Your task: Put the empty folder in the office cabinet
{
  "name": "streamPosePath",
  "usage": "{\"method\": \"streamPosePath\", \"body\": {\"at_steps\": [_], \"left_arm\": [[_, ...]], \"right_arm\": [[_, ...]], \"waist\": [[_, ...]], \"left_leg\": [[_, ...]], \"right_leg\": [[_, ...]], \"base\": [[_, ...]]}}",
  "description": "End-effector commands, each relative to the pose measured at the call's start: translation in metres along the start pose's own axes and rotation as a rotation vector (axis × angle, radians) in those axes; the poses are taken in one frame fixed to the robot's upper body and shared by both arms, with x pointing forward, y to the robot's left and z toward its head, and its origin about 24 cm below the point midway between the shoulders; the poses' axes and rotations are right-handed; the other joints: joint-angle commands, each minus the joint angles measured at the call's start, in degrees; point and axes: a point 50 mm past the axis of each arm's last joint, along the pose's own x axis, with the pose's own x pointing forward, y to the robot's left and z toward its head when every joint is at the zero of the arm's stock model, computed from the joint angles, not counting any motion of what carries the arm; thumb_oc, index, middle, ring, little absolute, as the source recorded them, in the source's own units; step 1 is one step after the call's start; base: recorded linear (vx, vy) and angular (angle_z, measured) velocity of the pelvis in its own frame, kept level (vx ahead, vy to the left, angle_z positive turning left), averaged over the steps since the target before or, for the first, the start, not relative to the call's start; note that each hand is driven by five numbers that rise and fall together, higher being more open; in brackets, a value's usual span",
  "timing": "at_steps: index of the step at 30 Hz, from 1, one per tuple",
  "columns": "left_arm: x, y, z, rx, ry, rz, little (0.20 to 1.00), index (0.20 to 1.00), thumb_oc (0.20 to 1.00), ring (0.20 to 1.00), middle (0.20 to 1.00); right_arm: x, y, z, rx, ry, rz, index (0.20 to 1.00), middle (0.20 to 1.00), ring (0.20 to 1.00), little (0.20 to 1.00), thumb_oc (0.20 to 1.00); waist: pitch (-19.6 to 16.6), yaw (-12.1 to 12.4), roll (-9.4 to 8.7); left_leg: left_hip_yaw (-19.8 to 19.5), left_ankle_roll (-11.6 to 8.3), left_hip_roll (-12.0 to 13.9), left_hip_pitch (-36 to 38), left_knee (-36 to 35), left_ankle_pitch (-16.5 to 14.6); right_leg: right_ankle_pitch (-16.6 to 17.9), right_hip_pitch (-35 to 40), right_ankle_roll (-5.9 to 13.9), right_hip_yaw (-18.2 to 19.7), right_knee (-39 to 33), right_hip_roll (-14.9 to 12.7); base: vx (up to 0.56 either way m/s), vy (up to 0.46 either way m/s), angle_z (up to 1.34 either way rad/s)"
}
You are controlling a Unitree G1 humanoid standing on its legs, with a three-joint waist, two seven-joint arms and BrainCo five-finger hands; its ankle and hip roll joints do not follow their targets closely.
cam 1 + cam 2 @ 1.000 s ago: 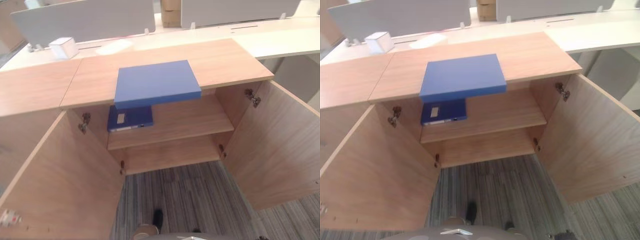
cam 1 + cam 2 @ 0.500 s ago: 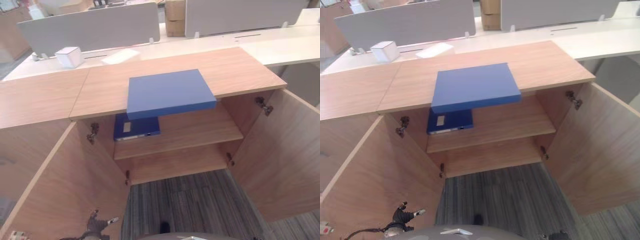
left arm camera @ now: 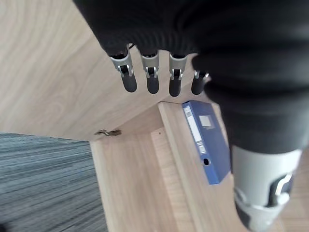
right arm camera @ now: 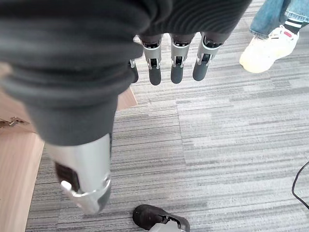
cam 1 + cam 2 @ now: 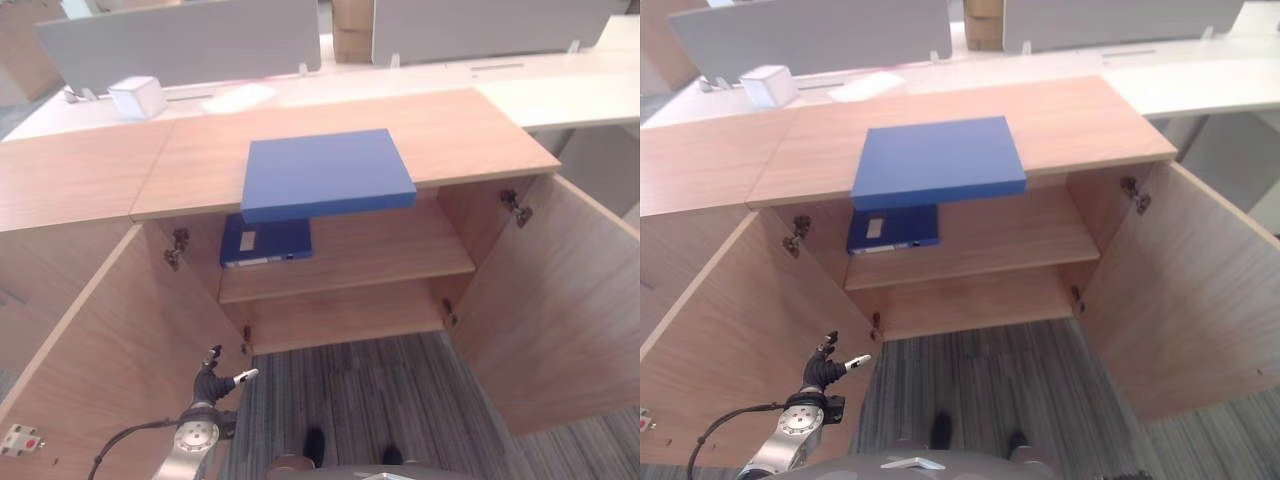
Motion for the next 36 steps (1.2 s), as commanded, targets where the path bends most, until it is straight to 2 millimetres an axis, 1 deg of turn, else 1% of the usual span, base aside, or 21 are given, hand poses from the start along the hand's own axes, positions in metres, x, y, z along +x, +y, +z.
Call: {"method": "streamPosePath", "body": {"at_steps": [1,2,3,4,6,8,11,14,15,19,20,23,24,25,28,29,30,33,34,35,36], "left_arm": [[0.001,0.021,0.036,0.059,-0.172,0.073,1.0,1.0,1.0,1.0,1.0],[-0.001,0.025,0.05,0.162,-0.242,0.091,1.0,1.0,1.0,1.0,1.0],[-0.002,0.027,0.055,0.224,-0.269,0.105,1.0,1.0,1.0,1.0,1.0],[-0.002,0.027,0.055,0.226,-0.269,0.105,1.0,1.0,1.0,1.0,1.0],[-0.005,0.034,0.066,0.364,-0.326,0.145,1.0,1.0,1.0,1.0,1.0],[-0.005,0.034,0.066,0.365,-0.326,0.146,1.0,1.0,1.0,1.0,1.0],[-0.013,0.054,0.093,0.665,-0.468,0.305,1.0,1.0,1.0,1.0,1.0],[-0.019,0.065,0.106,0.793,-0.533,0.391,1.0,1.0,1.0,1.0,1.0],[-0.023,0.071,0.116,0.861,-0.578,0.452,1.0,1.0,1.0,1.0,1.0],[-0.029,0.077,0.126,0.912,-0.619,0.509,1.0,1.0,1.0,1.0,1.0],[-0.032,0.079,0.135,0.945,-0.66,0.545,1.0,1.0,1.0,1.0,1.0],[-0.035,0.082,0.143,0.972,-0.692,0.574,1.0,1.0,1.0,1.0,1.0],[-0.036,0.082,0.151,1.004,-0.727,0.59,1.0,1.0,1.0,1.0,1.0],[-0.037,0.082,0.156,1.024,-0.748,0.595,1.0,1.0,1.0,1.0,1.0],[-0.034,0.081,0.167,1.079,-0.782,0.603,1.0,1.0,1.0,1.0,1.0],[-0.032,0.081,0.171,1.099,-0.794,0.608,1.0,1.0,1.0,1.0,1.0],[-0.031,0.08,0.174,1.119,-0.807,0.604,1.0,1.0,1.0,1.0,1.0],[-0.026,0.075,0.187,1.174,-0.854,0.594,1.0,1.0,1.0,1.0,1.0],[-0.024,0.072,0.193,1.198,-0.874,0.587,1.0,1.0,1.0,1.0,1.0],[-0.02,0.065,0.199,1.233,-0.905,0.557,1.0,1.0,1.0,1.0,1.0],[-0.02,0.065,0.199,1.233,-0.905,0.557,1.0,1.0,1.0,1.0,1.0]], "right_arm": [[0.0,0.0,0.012,-0.022,-0.018,-0.02,1.0,1.0,1.0,1.0,1.0],[0.0,0.001,0.012,-0.013,-0.019,-0.022,1.0,1.0,1.0,1.0,1.0],[0.0,0.003,0.013,-0.011,-0.023,-0.022,1.0,1.0,1.0,1.0,1.0],[0.0,0.003,0.013,-0.011,-0.023,-0.021,1.0,1.0,1.0,1.0,1.0],[0.0,0.006,0.015,-0.01,-0.033,-0.022,1.0,1.0,1.0,1.0,1.0],[0.0,0.006,0.014,-0.01,-0.033,-0.022,1.0,1.0,1.0,1.0,1.0],[-0.001,0.011,0.014,-0.011,-0.035,-0.027,1.0,1.0,1.0,1.0,1.0],[-0.001,0.012,0.009,-0.011,-0.019,-0.028,1.0,1.0,1.0,1.0,1.0],[-0.001,0.012,0.006,-0.017,-0.008,-0.03,1.0,1.0,1.0,1.0,1.0],[-0.001,0.013,0.001,-0.027,0.004,-0.031,1.0,1.0,1.0,1.0,1.0],[-0.001,0.012,-0.002,-0.035,0.013,-0.033,1.0,1.0,1.0,1.0,1.0],[-0.001,0.012,-0.005,-0.046,0.02,-0.032,1.0,1.0,1.0,1.0,1.0],[-0.001,0.012,-0.006,-0.051,0.022,-0.031,1.0,1.0,1.0,1.0,1.0],[-0.001,0.011,-0.006,-0.057,0.024,-0.031,1.0,1.0,1.0,1.0,1.0],[-0.001,0.011,-0.006,-0.065,0.018,-0.028,1.0,1.0,1.0,1.0,1.0],[-0.001,0.011,-0.005,-0.065,0.014,-0.028,1.0,1.0,1.0,1.0,1.0],[-0.001,0.011,-0.004,-0.067,0.013,-0.028,1.0,1.0,1.0,1.0,1.0],[-0.001,0.01,-0.003,-0.076,0.005,-0.026,1.0,1.0,1.0,1.0,1.0],[-0.001,0.009,-0.003,-0.072,0.004,-0.028,1.0,1.0,1.0,1.0,1.0],[-0.001,0.008,-0.002,-0.074,0.002,-0.028,1.0,1.0,1.0,1.0,1.0],[-0.001,0.008,-0.002,-0.074,0.002,-0.028,1.0,1.0,1.0,1.0,1.0]], "waist": [[-1.13,0.23,-3.78],[-1.58,0.29,-4.07],[-1.68,0.31,-4.13],[-1.65,0.33,-4.16],[-1.97,0.32,-4.26],[-1.95,0.36,-4.3],[-2.46,0.31,-4.63],[-2.75,0.2,-4.79],[-2.78,0.17,-4.87],[-2.93,-0.07,-5.04],[-3.06,-0.22,-5.1],[-3.39,-0.41,-5.27],[-3.36,-0.57,-5.29],[-3.61,-0.74,-5.28],[-3.82,-1.17,-5.23],[-3.82,-1.29,-5.2],[-4.05,-1.5,-5.15],[-4.37,-2.12,-5.08],[-4.27,-2.19,-5.02],[-4.51,-2.77,-4.99],[-4.51,-2.77,-4.99]], "left_leg": [[0.51,0.07,-3.67,1.65,0.01,-5.85],[0.64,-0.1,-3.49,2.24,0.01,-6.19],[0.69,-0.18,-3.43,2.51,0.01,-6.34],[0.71,-0.18,-3.43,2.57,0.01,-6.36],[0.81,-0.28,-3.29,2.84,0.01,-6.68],[0.83,-0.29,-3.3,2.87,0.01,-6.69],[1.15,-0.51,-3.01,3.34,0.01,-7.36],[1.45,-0.67,-2.77,3.52,0.01,-7.66],[1.47,-0.74,-2.69,3.54,0.01,-7.74],[1.58,-0.83,-2.64,3.61,0.01,-7.85],[1.77,-0.87,-2.55,3.35,0.01,-7.31],[1.86,-0.99,-2.35,3.64,0.01,-8.07],[2.06,-1.01,-2.34,3.43,0.01,-7.49],[2.11,-1.07,-2.29,3.71,0.01,-8.11],[2.43,-1.16,-2.04,3.99,0.01,-8.34],[2.55,-1.15,-2.02,3.75,0.01,-7.74],[2.59,-1.21,-1.99,4.04,0.01,-8.36],[2.94,-1.33,-1.81,4.29,0.01,-8.55],[3.14,-1.33,-1.79,4.1,0.01,-8.02],[3.26,-1.37,-1.62,4.32,0.01,-8.61],[3.26,-1.37,-1.62,4.32,0.01,-8.61]], "right_leg": [[0.88,7.07,3.17,-0.39,-8.17,-3.49],[0.77,7.86,3.18,-0.53,-8.49,-3.56],[0.71,8.15,3.14,-0.4,-8.62,-3.58],[0.7,8.2,3.13,-0.37,-8.63,-3.59],[0.61,8.48,3.1,-0.24,-8.8,-3.55],[0.6,8.51,3.1,-0.22,-8.8,-3.55],[0.48,8.73,3.18,0.04,-8.97,-3.51],[0.42,8.91,3.24,0.31,-9.0,-3.62],[0.37,8.97,3.2,0.5,-8.98,-3.57],[0.33,9.03,3.13,0.71,-8.98,-3.53],[0.85,8.74,3.05,0.86,-9.01,-3.52],[0.21,9.01,3.06,0.97,-9.01,-3.44],[0.73,8.74,3.02,1.0,-9.01,-3.47],[0.2,8.99,3.04,1.09,-9.01,-3.4],[0.06,9.1,3.06,1.27,-9.01,-3.38],[0.6,8.77,3.01,1.35,-9.01,-3.37],[0.09,9.03,3.03,1.44,-9.01,-3.3],[0.0,9.02,3.02,1.71,-9.01,-3.15],[0.5,8.72,3.01,1.77,-9.01,-3.1],[0.08,8.78,3.09,2.08,-9.01,-2.99],[0.08,8.78,3.09,2.08,-9.01,-2.99]], "base": [[0.1,-0.035,0.18],[0.09,-0.024,0.16],[0.06,-0.017,0.07],[0.04,-0.007,0.02],[0.03,-0.006,0.03],[0.0,0.0,0.0],[0.05,-0.003,-0.01],[0.05,0.001,-0.04],[0.03,-0.001,-0.05],[0.01,0.001,-0.02],[-0.01,0.002,-0.05],[0.03,-0.009,-0.06],[0.0,0.0,0.0],[0.02,-0.006,-0.03],[0.02,-0.003,-0.01],[0.0,0.0,0.0],[-0.02,0.01,-0.04],[0.0,0.0,0.0],[0.06,0.009,-0.01],[0.0,0.0,0.0],[0.02,0.008,-0.05]]}}
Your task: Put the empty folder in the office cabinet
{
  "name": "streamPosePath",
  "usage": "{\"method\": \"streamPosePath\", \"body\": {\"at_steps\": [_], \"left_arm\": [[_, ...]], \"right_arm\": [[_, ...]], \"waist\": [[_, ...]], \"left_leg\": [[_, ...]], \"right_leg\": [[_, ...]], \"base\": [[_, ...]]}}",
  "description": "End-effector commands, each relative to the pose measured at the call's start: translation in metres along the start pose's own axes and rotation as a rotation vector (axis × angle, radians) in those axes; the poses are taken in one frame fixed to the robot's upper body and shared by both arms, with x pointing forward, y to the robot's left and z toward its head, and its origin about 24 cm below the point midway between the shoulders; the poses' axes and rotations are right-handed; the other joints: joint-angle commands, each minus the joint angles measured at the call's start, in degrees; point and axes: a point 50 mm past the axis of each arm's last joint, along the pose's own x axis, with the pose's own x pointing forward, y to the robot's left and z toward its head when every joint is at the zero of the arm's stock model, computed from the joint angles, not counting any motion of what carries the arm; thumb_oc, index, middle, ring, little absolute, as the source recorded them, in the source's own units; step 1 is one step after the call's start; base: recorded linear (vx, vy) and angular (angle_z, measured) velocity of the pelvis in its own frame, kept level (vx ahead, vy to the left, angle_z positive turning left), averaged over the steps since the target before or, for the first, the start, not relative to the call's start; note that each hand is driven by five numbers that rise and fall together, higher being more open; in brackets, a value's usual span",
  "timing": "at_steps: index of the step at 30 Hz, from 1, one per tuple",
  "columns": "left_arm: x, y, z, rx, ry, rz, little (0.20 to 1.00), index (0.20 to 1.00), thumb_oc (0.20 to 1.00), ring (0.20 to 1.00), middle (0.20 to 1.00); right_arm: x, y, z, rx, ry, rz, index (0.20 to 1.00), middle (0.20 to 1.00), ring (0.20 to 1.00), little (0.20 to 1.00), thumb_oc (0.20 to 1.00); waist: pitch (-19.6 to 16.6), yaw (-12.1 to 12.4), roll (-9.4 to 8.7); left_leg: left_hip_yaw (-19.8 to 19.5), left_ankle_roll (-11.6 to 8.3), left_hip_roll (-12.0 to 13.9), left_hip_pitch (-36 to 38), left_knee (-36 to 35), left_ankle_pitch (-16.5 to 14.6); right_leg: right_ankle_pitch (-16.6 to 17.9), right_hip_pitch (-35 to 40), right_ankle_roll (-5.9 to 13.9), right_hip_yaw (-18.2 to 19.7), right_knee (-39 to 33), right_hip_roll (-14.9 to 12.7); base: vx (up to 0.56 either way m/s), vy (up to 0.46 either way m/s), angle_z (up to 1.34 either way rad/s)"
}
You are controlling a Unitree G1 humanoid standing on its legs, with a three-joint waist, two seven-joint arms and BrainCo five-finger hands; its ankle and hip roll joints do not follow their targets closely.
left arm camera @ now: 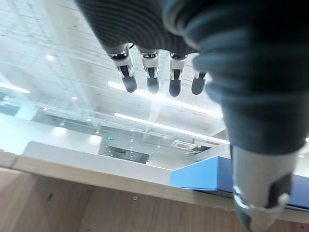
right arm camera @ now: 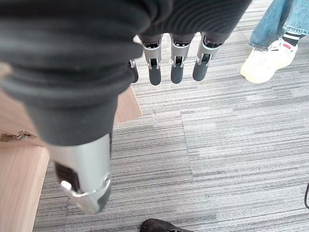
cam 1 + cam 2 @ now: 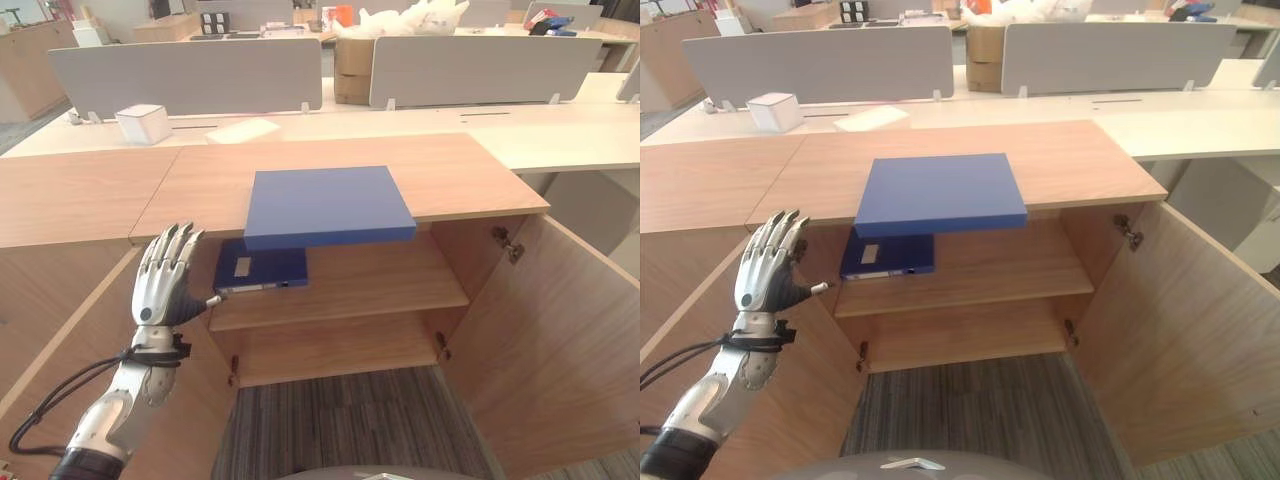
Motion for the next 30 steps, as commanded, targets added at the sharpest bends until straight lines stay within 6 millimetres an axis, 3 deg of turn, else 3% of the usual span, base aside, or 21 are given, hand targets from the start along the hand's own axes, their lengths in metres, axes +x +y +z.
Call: {"method": "streamPosePath", "body": {"at_steps": [1,11,13,30], "left_arm": [[0.037,0.024,0.01,0.118,-0.143,0.101,1.0,1.0,1.0,1.0,1.0],[0.058,0.014,0.048,0.119,-0.322,0.055,1.0,1.0,1.0,1.0,1.0],[0.063,0.01,0.064,0.111,-0.386,0.036,1.0,1.0,1.0,1.0,1.0],[0.072,0.003,0.086,0.136,-0.484,0.026,1.0,1.0,1.0,1.0,1.0]], "right_arm": [[0.0,-0.003,0.023,-0.067,-0.059,-0.019,1.0,1.0,1.0,1.0,1.0],[0.001,-0.011,0.012,-0.068,-0.011,-0.05,1.0,1.0,1.0,1.0,1.0],[0.001,-0.013,0.009,-0.063,0.005,-0.058,1.0,1.0,1.0,1.0,1.0],[0.001,-0.016,0.002,-0.051,0.041,-0.079,1.0,1.0,1.0,1.0,1.0]], "waist": [[-0.4,-2.0,-2.03],[-0.71,-3.3,-2.05],[-0.79,-3.84,-2.02],[-0.9,-4.55,-1.88]], "left_leg": [[1.24,-1.38,-0.45,0.24,0.04,-6.84],[2.1,-1.35,-0.09,0.06,0.04,-7.31],[2.49,-1.34,0.01,-0.04,0.04,-7.48],[3.42,-1.58,0.4,-0.16,0.04,-7.84]], "right_leg": [[-3.18,0.99,3.27,1.03,0.07,-2.47],[-2.89,0.06,3.62,1.76,0.07,-2.42],[-2.88,-0.28,3.67,1.97,0.07,-2.34],[-2.96,-1.11,3.64,2.56,0.07,-1.9]], "base": [[0.02,0.008,-0.09],[0.01,0.009,-0.06],[0.02,0.013,-0.01],[0.01,0.009,-0.02]]}}
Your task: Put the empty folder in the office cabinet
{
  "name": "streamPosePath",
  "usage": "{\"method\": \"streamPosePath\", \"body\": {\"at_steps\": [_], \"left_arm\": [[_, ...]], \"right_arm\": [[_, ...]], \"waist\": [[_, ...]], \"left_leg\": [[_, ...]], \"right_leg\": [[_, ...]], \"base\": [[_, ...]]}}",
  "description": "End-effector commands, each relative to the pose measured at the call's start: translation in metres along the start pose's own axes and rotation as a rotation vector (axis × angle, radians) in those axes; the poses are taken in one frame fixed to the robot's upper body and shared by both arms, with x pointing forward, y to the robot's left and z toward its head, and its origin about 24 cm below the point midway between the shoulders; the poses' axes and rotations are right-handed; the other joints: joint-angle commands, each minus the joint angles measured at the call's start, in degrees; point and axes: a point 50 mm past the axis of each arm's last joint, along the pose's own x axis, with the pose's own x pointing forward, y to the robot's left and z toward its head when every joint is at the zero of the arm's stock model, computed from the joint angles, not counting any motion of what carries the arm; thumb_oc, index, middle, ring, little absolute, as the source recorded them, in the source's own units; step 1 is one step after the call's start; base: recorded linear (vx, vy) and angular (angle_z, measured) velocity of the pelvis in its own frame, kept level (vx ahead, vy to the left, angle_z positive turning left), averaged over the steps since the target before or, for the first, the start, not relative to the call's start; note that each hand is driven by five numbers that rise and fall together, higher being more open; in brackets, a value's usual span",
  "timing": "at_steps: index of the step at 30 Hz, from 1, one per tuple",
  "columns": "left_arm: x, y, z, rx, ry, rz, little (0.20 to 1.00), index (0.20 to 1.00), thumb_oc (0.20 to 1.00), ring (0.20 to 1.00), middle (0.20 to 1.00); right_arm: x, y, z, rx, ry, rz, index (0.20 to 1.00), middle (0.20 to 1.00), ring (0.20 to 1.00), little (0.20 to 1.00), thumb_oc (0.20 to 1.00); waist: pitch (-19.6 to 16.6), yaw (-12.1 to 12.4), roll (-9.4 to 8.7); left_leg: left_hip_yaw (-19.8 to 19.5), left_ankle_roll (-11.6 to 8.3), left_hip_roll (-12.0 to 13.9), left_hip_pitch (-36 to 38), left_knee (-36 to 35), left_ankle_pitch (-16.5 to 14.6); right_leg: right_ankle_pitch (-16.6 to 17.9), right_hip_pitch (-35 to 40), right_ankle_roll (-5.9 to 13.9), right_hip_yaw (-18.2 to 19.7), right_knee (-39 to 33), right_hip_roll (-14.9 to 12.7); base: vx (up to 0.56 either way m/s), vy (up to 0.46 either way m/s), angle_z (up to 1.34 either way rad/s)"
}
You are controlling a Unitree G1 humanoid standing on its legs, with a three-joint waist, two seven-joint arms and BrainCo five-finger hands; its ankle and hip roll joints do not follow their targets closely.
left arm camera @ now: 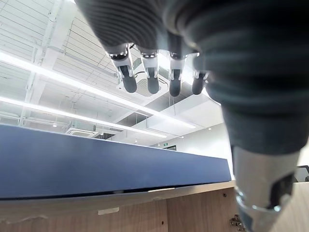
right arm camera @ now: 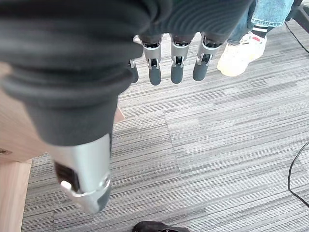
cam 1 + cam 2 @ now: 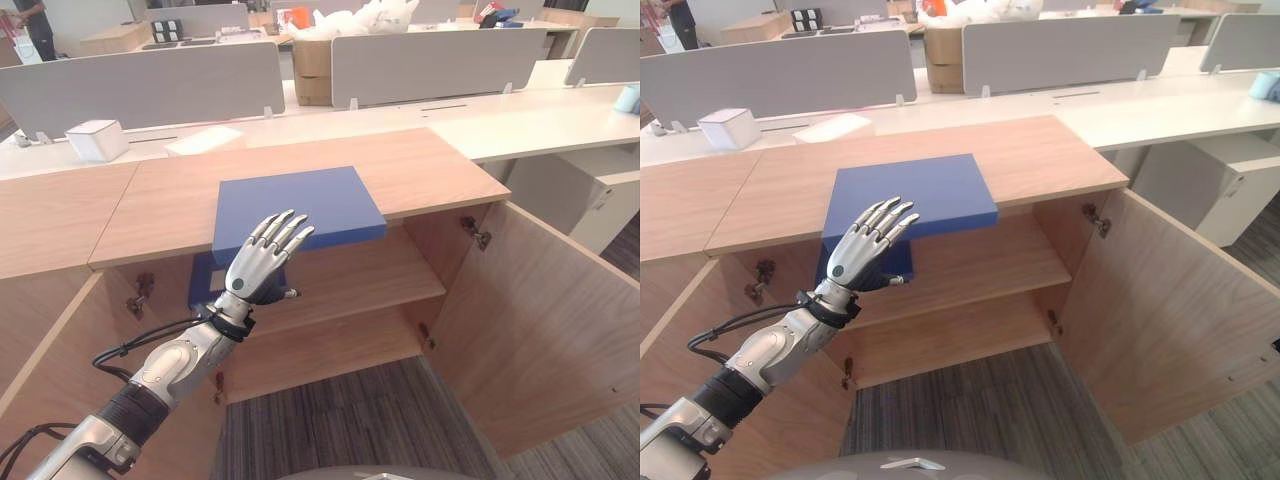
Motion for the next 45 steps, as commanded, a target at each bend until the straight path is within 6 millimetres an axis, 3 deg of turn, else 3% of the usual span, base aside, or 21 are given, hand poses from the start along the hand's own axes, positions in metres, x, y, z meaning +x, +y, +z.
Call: {"method": "streamPosePath", "body": {"at_steps": [1,12,27,45], "left_arm": [[0.031,0.023,-0.008,0.105,-0.042,0.093,1.0,1.0,1.0,1.0,1.0],[0.044,0.016,-0.009,0.119,-0.028,0.08,1.0,1.0,1.0,1.0,1.0],[0.039,0.014,-0.012,0.091,0.014,0.09,1.0,1.0,1.0,1.0,1.0],[0.021,0.021,-0.052,0.056,0.281,0.178,1.0,1.0,1.0,1.0,1.0]], "right_arm": [[0.001,-0.012,0.006,-0.049,0.027,-0.062,1.0,1.0,1.0,1.0,1.0],[0.001,-0.02,0.007,-0.013,0.038,-0.083,1.0,1.0,1.0,1.0,1.0],[0.001,-0.012,0.006,-0.029,0.03,-0.072,1.0,1.0,1.0,1.0,1.0],[0.001,-0.01,0.004,-0.042,0.026,-0.058,1.0,1.0,1.0,1.0,1.0]], "waist": [[0.0,-0.6,-2.42],[-0.19,-0.79,-2.71],[-0.07,-0.83,-3.8],[-0.03,-0.9,-4.35]], "left_leg": [[0.84,-1.56,0.1,0.05,0.04,-7.61],[1.15,-1.89,0.58,-0.05,0.04,-7.58],[1.47,-2.14,1.11,-0.31,0.04,-7.61],[1.78,-2.38,1.36,0.06,0.04,-7.65]], "right_leg": [[-3.25,0.1,3.54,0.09,0.1,-1.98],[-3.17,-0.28,3.64,-0.08,0.1,-1.72],[-3.26,-0.63,3.48,0.27,0.1,-1.39],[-3.39,-0.38,3.31,0.72,0.1,-1.19]], "base": [[0.0,0.0,0.0],[0.0,0.003,0.0],[0.0,0.0,0.0],[0.0,0.0,0.0]]}}
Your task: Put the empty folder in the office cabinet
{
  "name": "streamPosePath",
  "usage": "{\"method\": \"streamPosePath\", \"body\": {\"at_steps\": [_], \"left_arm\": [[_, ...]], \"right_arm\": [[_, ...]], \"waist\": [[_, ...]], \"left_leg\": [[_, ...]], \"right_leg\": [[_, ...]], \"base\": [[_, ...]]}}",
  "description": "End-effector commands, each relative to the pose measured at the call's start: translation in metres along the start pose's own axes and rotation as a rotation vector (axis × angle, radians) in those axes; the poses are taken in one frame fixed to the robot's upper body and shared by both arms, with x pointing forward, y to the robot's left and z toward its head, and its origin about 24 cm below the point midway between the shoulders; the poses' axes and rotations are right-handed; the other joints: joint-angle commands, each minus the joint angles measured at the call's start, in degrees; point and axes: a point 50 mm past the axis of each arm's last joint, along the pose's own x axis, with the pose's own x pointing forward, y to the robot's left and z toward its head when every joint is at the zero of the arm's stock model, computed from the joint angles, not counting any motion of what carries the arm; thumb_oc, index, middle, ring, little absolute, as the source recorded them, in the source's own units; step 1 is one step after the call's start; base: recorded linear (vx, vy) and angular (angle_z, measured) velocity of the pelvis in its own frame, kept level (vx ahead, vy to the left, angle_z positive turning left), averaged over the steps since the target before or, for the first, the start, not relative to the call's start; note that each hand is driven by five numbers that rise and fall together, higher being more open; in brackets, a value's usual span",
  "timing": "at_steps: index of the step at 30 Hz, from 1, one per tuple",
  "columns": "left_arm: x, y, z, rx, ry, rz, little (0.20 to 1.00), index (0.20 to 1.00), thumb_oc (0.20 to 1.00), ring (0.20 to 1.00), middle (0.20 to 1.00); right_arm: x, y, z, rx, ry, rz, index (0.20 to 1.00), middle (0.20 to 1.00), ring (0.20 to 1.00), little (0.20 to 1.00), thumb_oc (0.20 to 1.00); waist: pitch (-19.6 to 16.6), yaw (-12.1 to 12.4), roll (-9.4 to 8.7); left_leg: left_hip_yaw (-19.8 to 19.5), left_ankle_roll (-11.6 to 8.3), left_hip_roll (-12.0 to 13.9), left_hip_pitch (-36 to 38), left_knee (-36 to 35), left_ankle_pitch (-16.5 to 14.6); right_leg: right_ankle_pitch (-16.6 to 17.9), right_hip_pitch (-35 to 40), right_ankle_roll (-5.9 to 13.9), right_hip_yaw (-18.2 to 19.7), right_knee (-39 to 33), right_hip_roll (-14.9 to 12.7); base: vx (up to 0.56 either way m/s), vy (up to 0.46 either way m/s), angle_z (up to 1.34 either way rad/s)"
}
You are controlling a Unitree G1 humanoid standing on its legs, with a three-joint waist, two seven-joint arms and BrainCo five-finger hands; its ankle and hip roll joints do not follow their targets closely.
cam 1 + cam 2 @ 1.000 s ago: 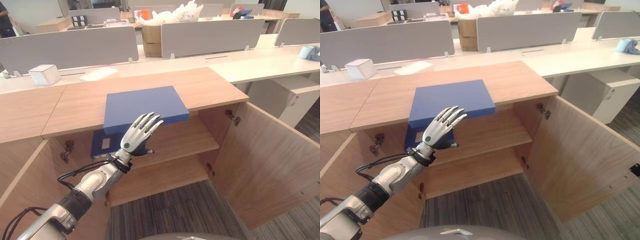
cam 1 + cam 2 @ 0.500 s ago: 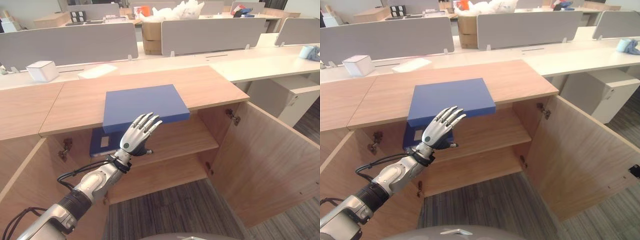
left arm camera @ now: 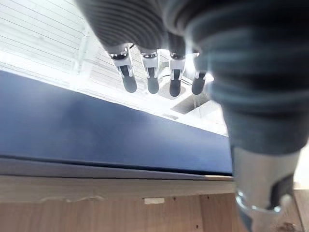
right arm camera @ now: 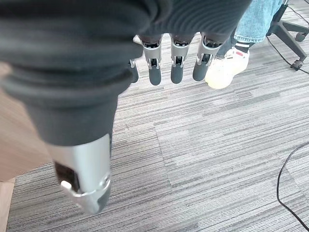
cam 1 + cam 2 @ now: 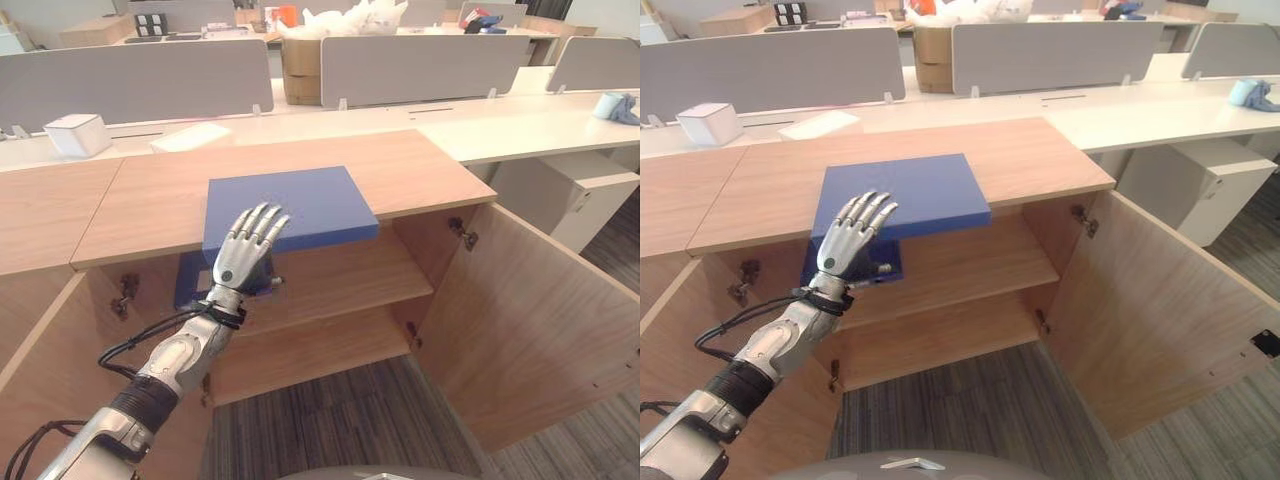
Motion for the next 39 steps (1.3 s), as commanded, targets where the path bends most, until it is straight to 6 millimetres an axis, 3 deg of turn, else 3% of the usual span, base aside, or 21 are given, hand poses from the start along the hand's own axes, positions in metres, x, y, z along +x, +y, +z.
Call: {"method": "streamPosePath", "body": {"at_steps": [1,7,19,32,33,34,39], "left_arm": [[0.022,0.03,-0.018,0.023,0.061,0.154,1.0,1.0,1.0,1.0,1.0],[0.016,0.032,-0.032,0.013,0.142,0.177,1.0,1.0,1.0,1.0,1.0],[0.01,0.032,-0.039,0.009,0.175,0.166,1.0,1.0,1.0,1.0,1.0],[0.036,0.053,-0.052,0.109,0.166,0.181,1.0,1.0,1.0,1.0,1.0],[0.035,0.052,-0.051,0.11,0.16,0.16,1.0,1.0,1.0,1.0,1.0],[0.035,0.053,-0.056,0.137,0.19,0.166,1.0,1.0,1.0,1.0,1.0],[0.042,0.067,-0.065,0.166,0.201,0.175,1.0,1.0,1.0,1.0,1.0]], "right_arm": [[0.0,-0.008,0.012,-0.041,-0.014,-0.034,1.0,1.0,1.0,1.0,1.0],[0.0,-0.007,0.012,-0.042,-0.017,-0.027,1.0,1.0,1.0,1.0,1.0],[0.0,-0.007,0.014,-0.045,-0.026,-0.022,1.0,1.0,1.0,1.0,1.0],[0.001,-0.02,0.019,-0.05,-0.038,-0.048,1.0,1.0,1.0,1.0,1.0],[-0.002,-0.009,0.051,-0.064,-0.143,-0.042,1.0,1.0,1.0,1.0,1.0],[-0.004,-0.002,0.063,-0.058,-0.192,-0.023,1.0,1.0,1.0,1.0,1.0],[-0.002,-0.004,0.049,-0.04,-0.158,-0.017,1.0,1.0,1.0,1.0,1.0]], "waist": [[0.3,-0.05,-2.25],[0.57,0.06,-2.46],[1.24,0.06,-2.52],[2.22,-1.04,-2.27],[2.08,-0.85,-2.37],[2.06,-0.85,-2.4],[2.23,-1.31,-2.63]], "left_leg": [[1.14,-2.0,0.72,0.63,0.04,-7.39],[1.19,-2.09,0.8,0.58,0.04,-7.29],[0.99,-2.24,1.02,0.31,0.04,-7.14],[1.58,-2.54,1.58,-0.01,0.04,-7.4],[1.49,-2.5,1.65,-0.04,0.04,-7.33],[1.44,-2.47,1.67,-0.14,0.04,-7.34],[1.7,-2.57,1.81,-0.83,0.04,-7.01]], "right_leg": [[-3.6,0.59,3.36,0.2,0.12,-1.71],[-3.64,0.44,3.29,0.33,0.12,-1.62],[-3.87,0.26,3.06,0.4,0.12,-1.48],[-4.17,-0.42,3.15,0.78,0.12,-0.85],[-4.07,-0.47,2.98,0.92,0.12,-0.83],[-4.05,-0.58,2.88,1.1,0.12,-0.84],[-3.88,-1.28,2.95,1.34,0.12,-0.6]], "base": [[0.0,0.0,0.0],[0.0,0.0,0.0],[0.01,0.0,0.0],[0.01,-0.008,-0.03],[0.01,-0.017,-0.09],[0.01,-0.025,-0.11],[0.0,-0.032,-0.01]]}}
